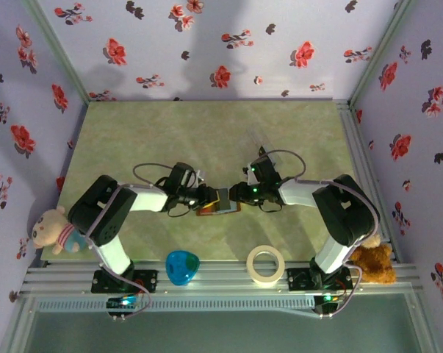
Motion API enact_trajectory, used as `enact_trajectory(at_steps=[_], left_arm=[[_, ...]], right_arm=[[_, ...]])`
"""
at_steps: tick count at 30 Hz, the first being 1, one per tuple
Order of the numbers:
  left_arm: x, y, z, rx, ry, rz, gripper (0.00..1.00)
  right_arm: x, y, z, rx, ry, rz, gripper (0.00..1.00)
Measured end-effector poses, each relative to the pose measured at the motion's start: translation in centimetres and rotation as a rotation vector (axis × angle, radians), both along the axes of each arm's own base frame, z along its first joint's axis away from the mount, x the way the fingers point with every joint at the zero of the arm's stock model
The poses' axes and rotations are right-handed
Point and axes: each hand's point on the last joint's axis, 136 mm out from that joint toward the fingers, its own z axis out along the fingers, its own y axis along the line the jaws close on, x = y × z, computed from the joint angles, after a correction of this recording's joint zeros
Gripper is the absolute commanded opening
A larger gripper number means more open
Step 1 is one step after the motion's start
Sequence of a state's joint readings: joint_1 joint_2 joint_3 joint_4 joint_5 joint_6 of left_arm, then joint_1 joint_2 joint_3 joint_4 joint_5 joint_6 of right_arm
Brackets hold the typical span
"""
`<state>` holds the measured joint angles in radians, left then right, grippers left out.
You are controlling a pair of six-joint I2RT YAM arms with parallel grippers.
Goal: Put the credit cards into the card holder
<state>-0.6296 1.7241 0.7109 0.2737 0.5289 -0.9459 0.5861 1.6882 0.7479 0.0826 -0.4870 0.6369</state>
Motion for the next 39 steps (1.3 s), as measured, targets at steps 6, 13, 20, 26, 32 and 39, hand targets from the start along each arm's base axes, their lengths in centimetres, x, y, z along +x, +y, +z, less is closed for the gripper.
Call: enact_trajectory(at_steps=[6, 13, 20, 26, 32, 39], left_arm=[[0.4, 1.7, 0.0, 0.172, -0.008, 0.003, 0.34], [0.1, 2.1, 0.0, 0.246, -0.002, -0.049, 0.22], [-0.2, 0.3, 0.1, 0.245, -0.018, -0.121, 0.12], [-0.1, -0.8, 0.3, 0.222, -0.023, -0.152, 0.13], [-0.3, -0.7, 0.0, 0.229, -0.011, -0.155, 0.21], [-0.4, 0.2, 0.1, 0.273, -0.009, -0.135, 0.30]], right_arm=[[-0.8, 0.5, 0.0, 0.015, 0.015, 0.027, 0.39], [-0.8, 0.5, 0.1, 0.019, 0.018, 0.031, 0.36], [-1.0, 0.6, 0.2, 0.027, 0.022, 0.037, 0.35], [-1.0, 0.7, 0.2, 0.032, 0.023, 0.040, 0.38], [-1.0, 0.8, 0.3, 0.034, 0.024, 0.042, 0.42], [-1.1, 0.7, 0.1, 0.032, 0.027, 0.042, 0.43]])
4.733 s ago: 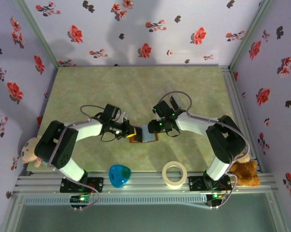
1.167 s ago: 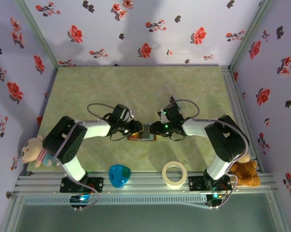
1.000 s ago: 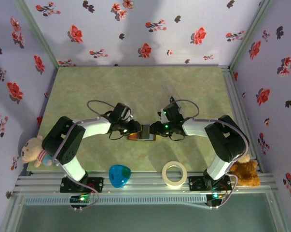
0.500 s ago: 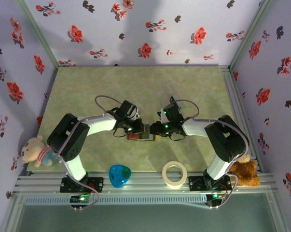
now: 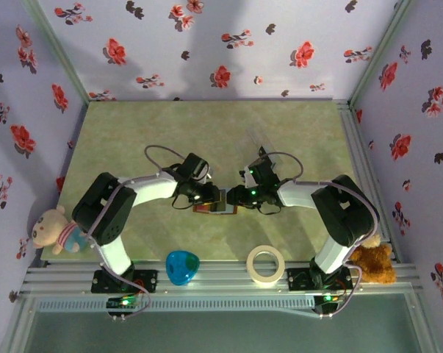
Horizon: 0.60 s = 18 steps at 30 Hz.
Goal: Put the credit cards into the card holder
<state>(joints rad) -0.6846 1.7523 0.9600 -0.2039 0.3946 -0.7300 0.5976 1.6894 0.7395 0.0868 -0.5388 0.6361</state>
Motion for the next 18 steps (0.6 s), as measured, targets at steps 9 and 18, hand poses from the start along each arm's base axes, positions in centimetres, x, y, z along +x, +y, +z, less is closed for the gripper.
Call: enact_trajectory(at_steps=[9, 18], left_arm=[[-0.2, 0.6, -0.3, 0.009, -0.013, 0.018, 0.32], [0.1, -0.5, -0.2, -0.032, -0.031, 0.009, 0.28]], right_arm=[[0.0, 0.0, 0.0, 0.001, -0.001, 0.000, 0.43], [0.0, 0.1, -0.1, 0.004, 0.001, 0.002, 0.42]])
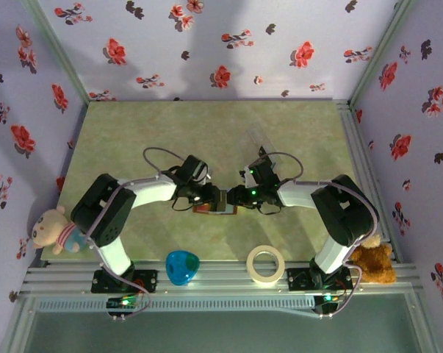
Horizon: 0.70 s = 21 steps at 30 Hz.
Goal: Put the credit cards into the card holder
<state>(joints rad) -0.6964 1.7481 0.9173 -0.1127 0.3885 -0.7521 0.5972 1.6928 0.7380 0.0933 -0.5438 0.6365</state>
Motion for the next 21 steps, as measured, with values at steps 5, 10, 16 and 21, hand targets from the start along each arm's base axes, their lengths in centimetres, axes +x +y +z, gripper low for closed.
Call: enact_trajectory(at_steps=[5, 10, 16, 21], left_arm=[[-0.4, -1.5, 0.0, -0.024, -0.003, -0.037, 0.28], [-0.5, -1.4, 0.1, -0.019, -0.005, -0.038, 0.29], [-0.5, -0.8, 2.3, -0.021, -0.040, -0.025, 0.30], [0.0, -0.1, 3.1, -0.011, -0.073, 0.002, 0.29]], right_arm=[[-0.1, 0.0, 0.0, 0.002, 0.003, 0.002, 0.42], [-0.1, 0.0, 0.0, 0.005, 0.002, 0.003, 0.42], [0.0, 0.0, 0.0, 0.006, 0.001, 0.002, 0.42], [0.0, 0.0, 0.0, 0.006, 0.001, 0.002, 0.44]])
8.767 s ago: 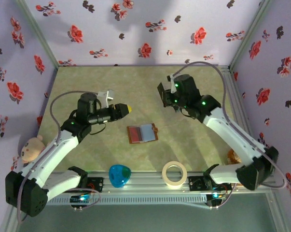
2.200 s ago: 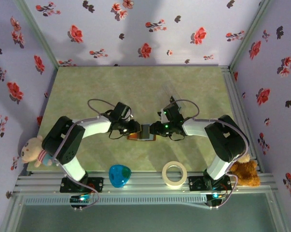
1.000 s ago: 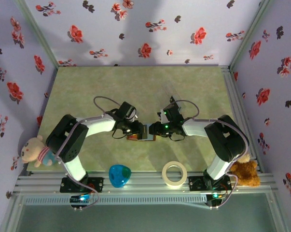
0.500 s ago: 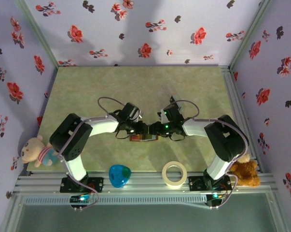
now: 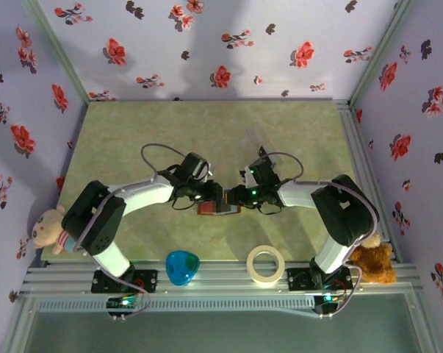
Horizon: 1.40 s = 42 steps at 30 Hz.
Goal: Put the credit cards into the card holder
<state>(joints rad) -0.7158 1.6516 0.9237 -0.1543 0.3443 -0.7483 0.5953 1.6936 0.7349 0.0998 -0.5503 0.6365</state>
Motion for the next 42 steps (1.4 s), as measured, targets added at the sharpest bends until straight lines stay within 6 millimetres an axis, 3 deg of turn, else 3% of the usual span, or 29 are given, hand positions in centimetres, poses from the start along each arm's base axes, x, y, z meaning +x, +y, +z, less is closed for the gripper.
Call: enact_trajectory(at_steps=[4, 7, 11, 17, 23, 29, 32, 35, 38, 42], left_arm=[[0.3, 1.9, -1.4, 0.068, 0.009, 0.050, 0.29], [0.7, 4.2, -2.8, 0.121, 0.029, 0.111, 0.35], [0.5, 6.5, -3.7, 0.159, 0.045, 0.160, 0.42], [0.2, 7.0, -3.2, 0.163, 0.044, 0.143, 0.44], [-0.1, 7.7, -3.7, 0.143, 0.078, 0.152, 0.48], [-0.6, 8.4, -3.4, 0.129, 0.070, 0.162, 0.55], [-0.8, 8.8, -3.3, 0.129, 0.067, 0.168, 0.56], [-0.7, 8.9, -3.2, 0.129, 0.060, 0.173, 0.56], [-1.0, 9.3, -2.7, 0.122, 0.043, 0.182, 0.52], [-1.6, 10.1, -0.9, 0.089, -0.021, 0.198, 0.53]], right_arm=[[0.0, 0.1, 0.4, -0.003, -0.020, 0.012, 0.59], [-0.3, -0.4, 0.6, -0.063, -0.048, 0.021, 0.67], [-0.3, -1.4, 1.3, -0.164, -0.081, 0.018, 0.69], [0.4, -2.4, 2.1, -0.292, -0.124, 0.019, 0.69], [-0.1, -1.1, 3.8, -0.385, -0.210, 0.084, 0.71], [-0.3, -0.2, 4.6, -0.439, -0.277, 0.106, 0.67], [-0.2, 0.4, 4.7, -0.449, -0.297, 0.121, 0.58], [-0.3, 0.9, 4.0, -0.460, -0.296, 0.144, 0.49], [-0.5, 1.4, 3.0, -0.464, -0.283, 0.163, 0.47], [-0.3, 1.9, 1.8, -0.476, -0.265, 0.175, 0.43]])
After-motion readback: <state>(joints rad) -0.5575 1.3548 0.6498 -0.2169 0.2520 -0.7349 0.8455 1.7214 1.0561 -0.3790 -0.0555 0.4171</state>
